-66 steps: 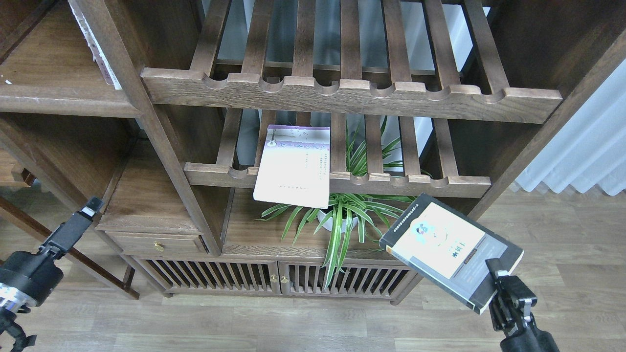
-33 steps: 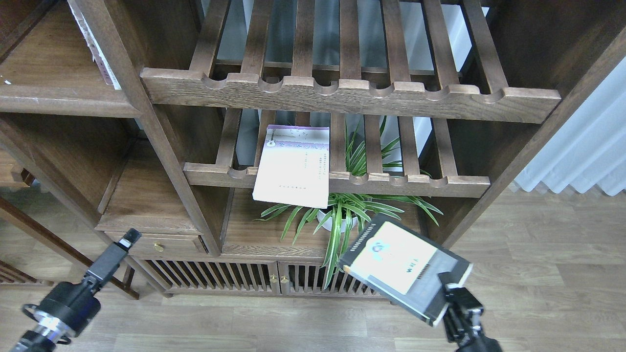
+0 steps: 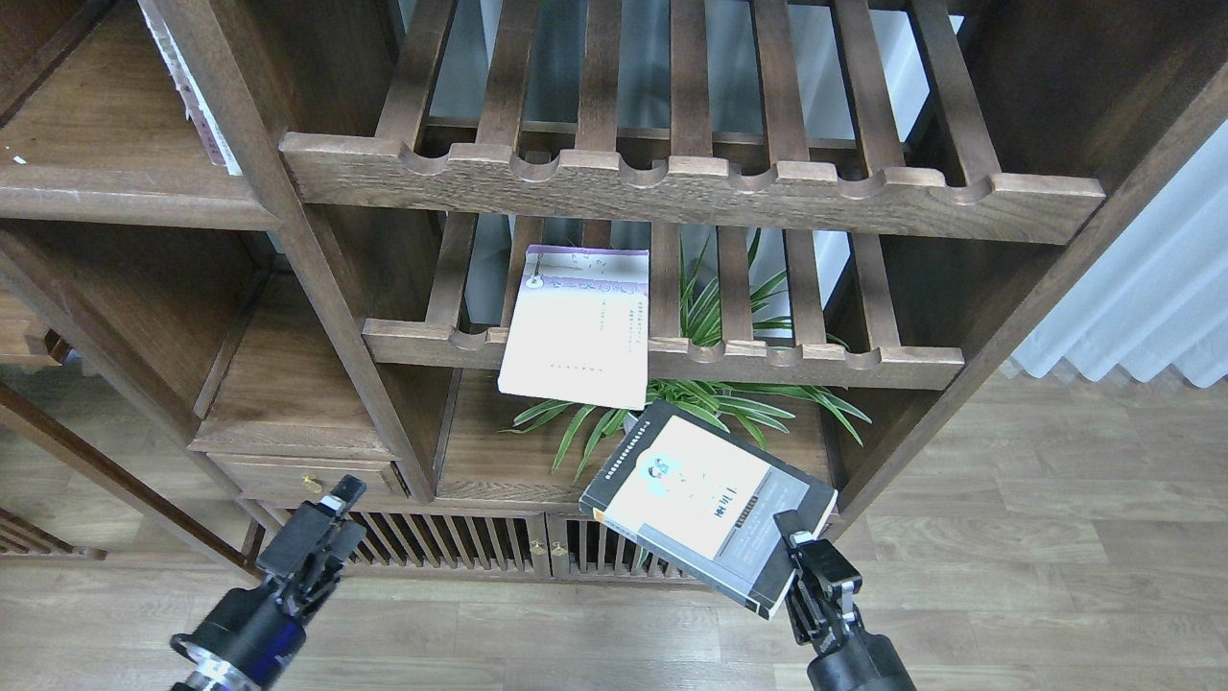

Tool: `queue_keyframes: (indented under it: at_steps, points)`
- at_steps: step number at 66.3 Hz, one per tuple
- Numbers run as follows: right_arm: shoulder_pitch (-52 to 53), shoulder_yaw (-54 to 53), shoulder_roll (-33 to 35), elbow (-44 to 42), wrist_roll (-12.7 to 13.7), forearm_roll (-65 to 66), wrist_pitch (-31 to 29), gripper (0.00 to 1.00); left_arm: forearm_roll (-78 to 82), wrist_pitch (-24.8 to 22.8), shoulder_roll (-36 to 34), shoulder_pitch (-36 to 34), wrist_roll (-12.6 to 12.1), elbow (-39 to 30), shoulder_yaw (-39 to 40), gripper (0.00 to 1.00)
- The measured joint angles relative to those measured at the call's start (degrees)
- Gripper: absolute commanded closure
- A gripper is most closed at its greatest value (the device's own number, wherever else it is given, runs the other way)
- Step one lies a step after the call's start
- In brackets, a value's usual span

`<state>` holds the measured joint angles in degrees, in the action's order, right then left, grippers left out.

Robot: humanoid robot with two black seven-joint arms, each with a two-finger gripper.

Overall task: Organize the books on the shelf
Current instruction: 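Bring the white book toward the left gripper and grasp it with both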

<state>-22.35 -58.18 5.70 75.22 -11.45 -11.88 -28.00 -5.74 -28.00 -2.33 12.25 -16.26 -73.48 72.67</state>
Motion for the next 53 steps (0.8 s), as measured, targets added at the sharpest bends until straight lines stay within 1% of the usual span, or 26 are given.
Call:
queue_keyframes:
  at_steps: [7,17,30,42,48,51,53]
  points:
    - [0.72,2.07,-2.41,-1.12,0.35,0.44,0.00,0.97,0.03,0.00,1.87,0.65,0.35,0.07,-2.26,0.00]
    - [2.05,3.40,-5.28,-3.11,0.87,2.45,0.00,0.97,0.11,0.00,2.29,0.83,0.71,0.12,-5.20,0.00]
    - [2.89,3.70,-5.69,-4.32,0.97,4.13,0.00,0.97,0.27,0.00,2.33,0.82,2.03,0.97,-8.79,0.00]
    - [3.04,3.96,-5.71,-4.40,1.00,4.33,0.00,0.97,0.36,0.00,2.33,0.02,2.58,4.33,-10.99,0.00]
    - [3.04,4.07,-5.71,-4.40,1.03,4.41,0.00,0.97,0.37,0.00,2.33,-1.70,4.08,6.85,-12.85,0.00]
    - [3.04,4.22,-5.71,-4.40,1.12,4.45,0.00,0.97,0.37,0.00,2.33,-2.69,5.76,7.59,-13.50,0.00]
    - [3.03,4.42,-5.71,-4.40,1.25,4.51,0.00,0.97,0.37,0.00,2.33,-3.58,7.36,7.99,-14.03,0.00]
